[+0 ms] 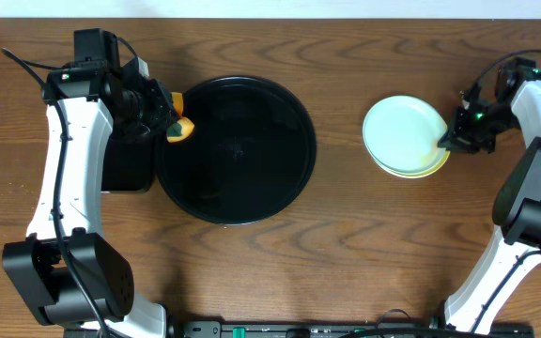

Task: Clean dirty plates on tray and stack at the side
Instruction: 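Carry the light-blue plate right and lower it onto the yellow plate, then drop the sponge into the small black dish with the left gripper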

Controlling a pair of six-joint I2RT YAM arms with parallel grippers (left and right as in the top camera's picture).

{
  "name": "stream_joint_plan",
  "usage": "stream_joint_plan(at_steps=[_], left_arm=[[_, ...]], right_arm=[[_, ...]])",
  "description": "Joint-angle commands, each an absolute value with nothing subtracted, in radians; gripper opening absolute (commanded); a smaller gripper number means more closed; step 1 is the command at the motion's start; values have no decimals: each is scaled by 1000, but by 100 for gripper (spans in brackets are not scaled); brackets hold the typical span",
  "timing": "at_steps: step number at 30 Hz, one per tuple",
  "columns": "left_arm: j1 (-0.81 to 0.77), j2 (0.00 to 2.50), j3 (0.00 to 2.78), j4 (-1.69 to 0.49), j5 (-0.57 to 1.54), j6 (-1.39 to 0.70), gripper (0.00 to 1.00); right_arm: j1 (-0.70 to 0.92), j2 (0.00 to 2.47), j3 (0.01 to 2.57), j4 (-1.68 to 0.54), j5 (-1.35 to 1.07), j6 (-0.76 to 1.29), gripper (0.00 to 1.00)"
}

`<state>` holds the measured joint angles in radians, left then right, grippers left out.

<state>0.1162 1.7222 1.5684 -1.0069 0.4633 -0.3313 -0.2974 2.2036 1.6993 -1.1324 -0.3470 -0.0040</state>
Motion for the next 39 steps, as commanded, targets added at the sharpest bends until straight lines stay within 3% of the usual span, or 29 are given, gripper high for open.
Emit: stream_joint_plan(at_steps=[1, 11, 18, 27, 37, 39], left_arm=[[118, 1728, 1565, -1008, 451, -307, 8], [119, 1727, 1565, -1005, 417, -307, 8], [148, 1727, 1565, -1010, 232, -307, 8], [238, 1728, 1565, -1008, -48, -307, 8], [297, 1777, 1486, -894, -117, -308, 8], [300, 1804, 1484, -883, -118, -307, 15]], right_arm=[[-272, 2164, 1703, -1130, -348, 1, 31], [-250, 2020, 1853, -1200, -348, 29, 38], [-135, 1896, 1855, -1187, -347, 29, 71], [60, 1915, 1853, -1148, -279, 59, 77], [171, 1916, 1853, -1115, -280, 66, 81], [185, 1916, 1853, -1114, -279, 66, 82]])
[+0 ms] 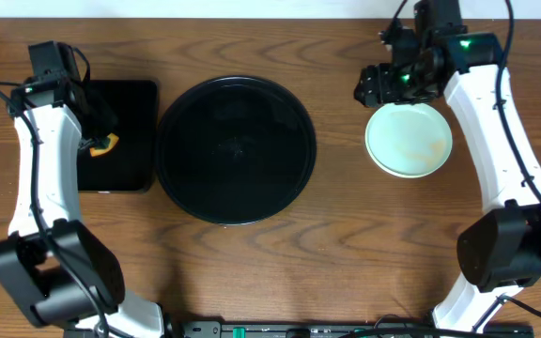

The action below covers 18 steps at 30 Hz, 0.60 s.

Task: Clean dirty plates on tray and stack at the side
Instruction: 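Drop the sponge into the small black dish with the left gripper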

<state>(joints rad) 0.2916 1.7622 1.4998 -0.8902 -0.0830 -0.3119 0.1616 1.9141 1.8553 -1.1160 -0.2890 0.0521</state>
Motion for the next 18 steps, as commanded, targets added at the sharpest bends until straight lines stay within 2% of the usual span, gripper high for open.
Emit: stream_joint_plan(at_steps=[1, 4, 5, 6, 13, 18], left_arm=[[301, 1818, 1484, -879, -118, -307, 17], [303, 1858, 1484, -868, -118, -307, 49], [303, 1868, 1484, -865, -117, -307, 65], [303, 1875, 1484, -865, -117, -307, 72], [302, 1852, 1510, -894, -117, -307, 75], [302, 1731, 1539, -951, -116, -308, 76]], right_arm=[[190, 1916, 1853, -1114, -277, 66, 82], [196, 1916, 1853, -1115, -277, 66, 82], [196, 1916, 1853, -1116, -277, 66, 81], [196, 1916, 1853, -1118, -277, 66, 82], [196, 1916, 1853, -1118, -278, 66, 86], [196, 1909, 1856, -1118, -278, 66, 89]])
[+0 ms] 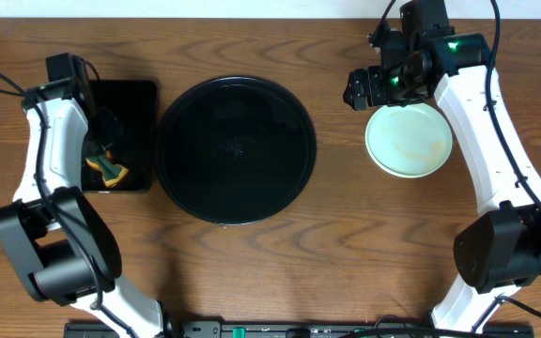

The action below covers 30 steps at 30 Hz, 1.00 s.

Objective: Clean dirty plates on tray and stack at the side

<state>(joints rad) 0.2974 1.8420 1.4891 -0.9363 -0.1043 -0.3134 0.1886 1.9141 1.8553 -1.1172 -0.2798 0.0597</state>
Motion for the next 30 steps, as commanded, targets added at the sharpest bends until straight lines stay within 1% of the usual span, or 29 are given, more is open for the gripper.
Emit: stream_joint_plan(at_steps=[1, 4, 7, 10, 19, 23, 27, 30], left_arm=[[302, 1699, 1539, -966, -116, -308, 75], [302, 1613, 1539, -1015, -117, -308, 76], [302, 1557, 1539, -1016, -117, -308, 76], [302, 1527, 1539, -1016, -117, -308, 76], [302, 1523, 1538, -1016, -117, -308, 77], [302, 1523, 1538, -1016, -117, -308, 77], [302, 1523, 1538, -1016, -117, -308, 77], [302, 1523, 1538, -1016, -117, -308, 77]], right_arm=[[196, 1903, 1859, -1120, -278, 66, 89], [196, 1869, 1877, -1135, -277, 62, 91], [196, 1809, 1899, -1156, -261, 62, 93], [196, 1725, 1904, -1159, -262, 63, 99], [198, 1402, 1904, -1288, -275, 67, 99], [198, 1298, 1904, -1306, -274, 66, 99], [197, 1202, 1903, -1352, -173, 20, 99], [197, 1145, 1900, -1374, -51, 88, 99]])
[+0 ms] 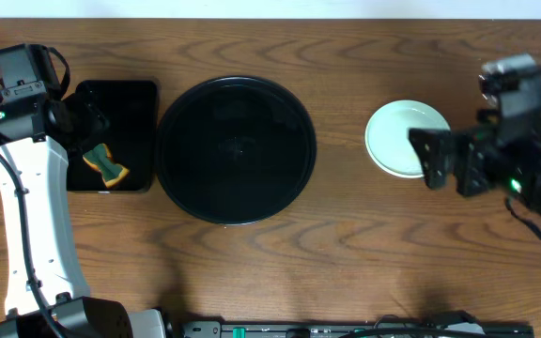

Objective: Clean dirty plates on tray and stack at the side

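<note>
A round black tray (236, 150) sits in the middle of the table with nothing on it. To its right is a stack of pale green plates (394, 139). My right gripper (427, 160) hangs high at the stack's right edge, its jaws apart and nothing between them. The yellow and green sponge (106, 162) lies in the square black dish (125, 103) at the left. My left gripper (86, 119) hovers over that dish, above the sponge and apart from it, dark against the dish; it seems open.
The brown wooden table (280, 263) carries only the dish, the round tray and the plate stack. The left arm runs down the left edge. The right arm fills the right edge, close to the camera.
My left gripper has drawn back up and left from the sponge, which stays in the dish. My right gripper has gone from the stack's upper left to its right side, higher up.
At first my left gripper held the sponge at the round tray's left rim while my right gripper was at the plate stack's right edge. Then the sponge hung over the square dish, then lay in it. The right gripper stood above the stack, and both have since withdrawn.
</note>
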Controlling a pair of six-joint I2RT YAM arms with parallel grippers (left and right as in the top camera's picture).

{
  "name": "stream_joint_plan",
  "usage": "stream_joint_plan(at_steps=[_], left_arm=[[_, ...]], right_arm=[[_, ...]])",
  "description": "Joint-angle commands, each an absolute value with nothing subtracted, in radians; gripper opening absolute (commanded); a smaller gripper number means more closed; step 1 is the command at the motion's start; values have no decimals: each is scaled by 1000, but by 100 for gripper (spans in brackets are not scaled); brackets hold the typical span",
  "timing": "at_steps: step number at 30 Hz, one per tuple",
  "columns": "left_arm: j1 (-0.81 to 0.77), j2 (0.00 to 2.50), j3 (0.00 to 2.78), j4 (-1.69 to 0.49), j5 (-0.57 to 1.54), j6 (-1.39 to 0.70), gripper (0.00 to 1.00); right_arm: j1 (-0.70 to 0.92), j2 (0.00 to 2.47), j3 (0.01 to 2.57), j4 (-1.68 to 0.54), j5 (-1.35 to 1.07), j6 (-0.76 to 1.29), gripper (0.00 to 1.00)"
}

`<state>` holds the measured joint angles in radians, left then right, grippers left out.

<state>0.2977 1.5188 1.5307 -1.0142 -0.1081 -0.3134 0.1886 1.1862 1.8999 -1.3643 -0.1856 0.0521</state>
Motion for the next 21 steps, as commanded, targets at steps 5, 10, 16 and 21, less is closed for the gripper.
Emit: stream_joint_plan(at_steps=[5, 10, 16, 21], left_arm=[[302, 1523, 1538, -1016, -117, -308, 78], [302, 1523, 1538, -1016, -117, -308, 78], [302, 1523, 1538, -1016, -117, -308, 78], [302, 1523, 1538, -1016, -117, -308, 78]], right_arm=[[191, 1061, 1797, -1325, 111, 161, 99], [158, 885, 1449, -996, -3, -114, 99], [131, 654, 976, -586, -107, -173, 99], [122, 477, 613, -314, -119, -73, 99]])
